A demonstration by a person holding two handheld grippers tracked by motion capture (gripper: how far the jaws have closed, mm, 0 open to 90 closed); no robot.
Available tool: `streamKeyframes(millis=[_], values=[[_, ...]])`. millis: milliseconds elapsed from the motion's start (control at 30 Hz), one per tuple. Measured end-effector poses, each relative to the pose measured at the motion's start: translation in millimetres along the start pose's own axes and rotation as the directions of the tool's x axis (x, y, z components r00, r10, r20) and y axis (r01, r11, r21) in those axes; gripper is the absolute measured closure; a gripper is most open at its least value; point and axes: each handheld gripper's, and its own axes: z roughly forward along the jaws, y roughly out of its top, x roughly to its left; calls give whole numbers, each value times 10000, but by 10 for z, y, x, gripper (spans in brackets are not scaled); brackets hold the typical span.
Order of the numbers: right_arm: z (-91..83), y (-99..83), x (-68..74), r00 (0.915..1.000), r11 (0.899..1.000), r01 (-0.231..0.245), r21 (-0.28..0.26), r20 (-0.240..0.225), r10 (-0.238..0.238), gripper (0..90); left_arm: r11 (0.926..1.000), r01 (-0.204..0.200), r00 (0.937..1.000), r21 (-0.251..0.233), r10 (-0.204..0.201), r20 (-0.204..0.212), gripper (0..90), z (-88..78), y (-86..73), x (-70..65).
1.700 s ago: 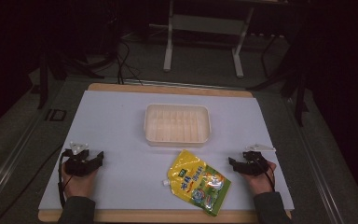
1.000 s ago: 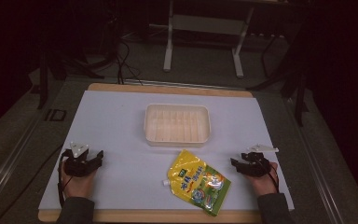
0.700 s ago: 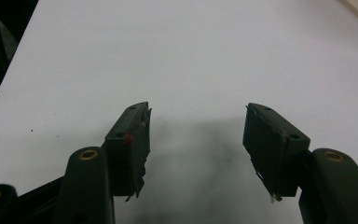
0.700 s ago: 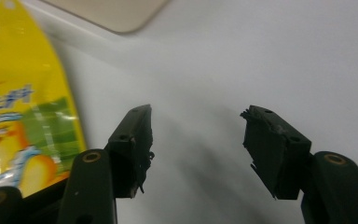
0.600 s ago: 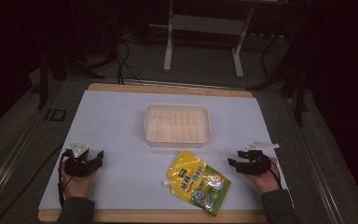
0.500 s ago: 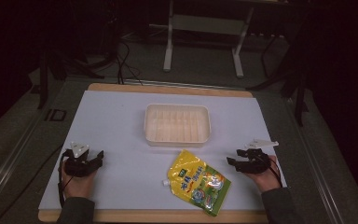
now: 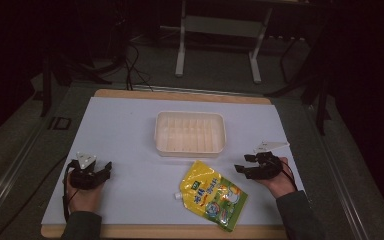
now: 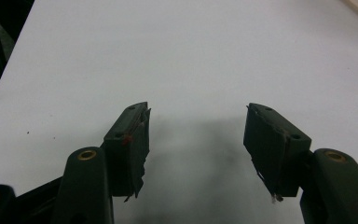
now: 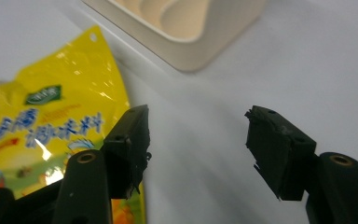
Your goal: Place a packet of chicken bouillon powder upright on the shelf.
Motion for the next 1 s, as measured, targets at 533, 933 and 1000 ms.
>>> streamKeyframes(millis=[533,933,1000], values=[[254,232,215,9930,9991,418,-110,-1104,-428,382,10000,3,10000,1,-3,12,401,0,0,1],[481,353,362,9841,9981,611,-80,-1664,-616,376,10000,12,10000,-9,-12,0,401,-1,0,1],[526,365,379,9825,9977,675,5,-1742,-664,376,10000,20,10000,-18,-20,3,401,-2,-1,1]])
